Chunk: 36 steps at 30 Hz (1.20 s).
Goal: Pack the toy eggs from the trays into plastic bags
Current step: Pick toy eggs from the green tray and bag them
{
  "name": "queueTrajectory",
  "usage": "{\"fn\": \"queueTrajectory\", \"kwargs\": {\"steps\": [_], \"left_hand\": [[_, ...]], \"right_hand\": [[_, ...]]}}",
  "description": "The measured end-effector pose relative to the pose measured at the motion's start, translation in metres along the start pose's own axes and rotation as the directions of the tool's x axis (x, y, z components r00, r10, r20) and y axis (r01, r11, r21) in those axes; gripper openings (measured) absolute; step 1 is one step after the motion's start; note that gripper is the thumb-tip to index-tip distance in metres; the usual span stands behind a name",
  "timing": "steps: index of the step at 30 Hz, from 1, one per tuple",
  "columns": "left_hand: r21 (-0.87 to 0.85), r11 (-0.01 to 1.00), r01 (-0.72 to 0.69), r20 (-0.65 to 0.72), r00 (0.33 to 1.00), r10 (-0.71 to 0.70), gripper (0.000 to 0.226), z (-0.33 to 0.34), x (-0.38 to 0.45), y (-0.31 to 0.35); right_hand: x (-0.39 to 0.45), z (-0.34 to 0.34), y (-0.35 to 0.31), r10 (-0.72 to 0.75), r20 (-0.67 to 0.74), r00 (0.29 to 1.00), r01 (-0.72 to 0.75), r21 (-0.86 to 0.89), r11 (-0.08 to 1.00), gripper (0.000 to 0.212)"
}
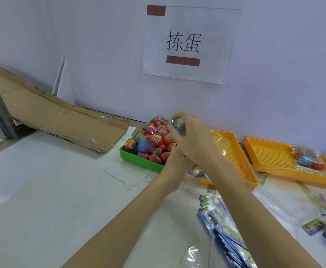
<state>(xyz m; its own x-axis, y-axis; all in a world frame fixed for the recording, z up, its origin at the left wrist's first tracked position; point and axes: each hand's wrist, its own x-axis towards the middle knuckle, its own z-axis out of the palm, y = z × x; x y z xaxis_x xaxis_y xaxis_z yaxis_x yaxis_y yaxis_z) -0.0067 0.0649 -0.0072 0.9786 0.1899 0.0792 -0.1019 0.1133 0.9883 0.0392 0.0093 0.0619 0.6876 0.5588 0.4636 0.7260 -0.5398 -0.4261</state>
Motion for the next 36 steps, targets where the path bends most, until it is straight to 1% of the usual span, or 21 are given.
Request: {"fn": "queueTrajectory", "kwargs": {"steps": [2, 4, 6, 7, 9, 12, 16, 19, 22, 25, 28, 30, 32, 36], "left_hand": [[-0.011, 0.999, -0.050, -0.016, 0.999, 0.050, 0.020, -0.002, 0.004, -0.001], [0.007, 0.998, -0.057, 0.005, 0.998, 0.057, 0.031, -0.008, 0.006, 0.001], [0.018, 0.997, -0.072, 0.027, 0.997, 0.072, 0.041, -0.013, 0.008, 0.002], [0.030, 0.996, -0.079, 0.037, 0.996, 0.077, 0.043, -0.015, 0.008, 0.003], [0.050, 0.995, -0.084, 0.060, 0.995, 0.081, 0.043, -0.017, 0.007, 0.006], [0.042, 0.995, -0.088, 0.117, 0.990, 0.083, 0.041, -0.019, 0.007, 0.010], [0.071, 0.992, -0.103, 0.130, 0.987, 0.093, 0.041, -0.022, 0.007, 0.010], [0.052, 0.993, -0.106, 0.165, 0.981, 0.097, 0.041, -0.025, 0.008, 0.010], [0.041, 0.993, -0.113, 0.184, 0.978, 0.103, 0.040, -0.026, 0.009, 0.009], [0.032, 0.992, -0.123, 0.180, 0.977, 0.115, 0.041, -0.027, 0.010, 0.009], [-0.007, 0.993, -0.121, 0.182, 0.976, 0.120, 0.041, -0.028, 0.010, 0.010], [-0.013, 0.993, -0.121, 0.189, 0.974, 0.122, 0.041, -0.027, 0.010, 0.010], [-0.005, 0.992, -0.122, 0.194, 0.974, 0.121, 0.042, -0.027, 0.010, 0.010], [-0.004, 0.993, -0.115, 0.186, 0.976, 0.113, 0.042, -0.026, 0.010, 0.009]], "right_hand": [[-0.014, -0.009, 0.016, 0.006, -0.198, 0.980, 0.019, 0.125, 0.992, 0.026], [-0.032, -0.015, 0.034, 0.061, -0.368, 0.928, 0.032, 0.241, 0.970, 0.021], [-0.049, -0.019, 0.050, 0.117, -0.491, 0.863, 0.059, 0.328, 0.943, 0.020], [-0.055, -0.021, 0.055, 0.139, -0.519, 0.844, 0.063, 0.352, 0.934, 0.021], [-0.060, -0.024, 0.064, 0.175, -0.505, 0.845, 0.033, 0.376, 0.926, 0.022], [-0.062, -0.032, 0.074, 0.198, -0.428, 0.882, -0.024, 0.377, 0.926, 0.023], [-0.064, -0.043, 0.079, 0.197, -0.363, 0.911, -0.037, 0.402, 0.915, 0.027], [-0.064, -0.046, 0.084, 0.214, -0.316, 0.924, -0.083, 0.382, 0.921, 0.018], [-0.065, -0.045, 0.085, 0.180, -0.274, 0.945, -0.075, 0.355, 0.932, 0.015], [-0.064, -0.047, 0.083, 0.174, -0.268, 0.948, -0.059, 0.388, 0.920, 0.016], [-0.065, -0.049, 0.082, 0.188, -0.292, 0.938, -0.046, 0.432, 0.901, 0.014], [-0.066, -0.049, 0.083, 0.178, -0.303, 0.936, -0.058, 0.366, 0.929, 0.013], [-0.066, -0.048, 0.083, 0.173, -0.281, 0.944, -0.077, 0.320, 0.944, 0.013], [-0.064, -0.045, 0.084, 0.191, -0.205, 0.960, -0.109, 0.351, 0.930, 0.015]]}}
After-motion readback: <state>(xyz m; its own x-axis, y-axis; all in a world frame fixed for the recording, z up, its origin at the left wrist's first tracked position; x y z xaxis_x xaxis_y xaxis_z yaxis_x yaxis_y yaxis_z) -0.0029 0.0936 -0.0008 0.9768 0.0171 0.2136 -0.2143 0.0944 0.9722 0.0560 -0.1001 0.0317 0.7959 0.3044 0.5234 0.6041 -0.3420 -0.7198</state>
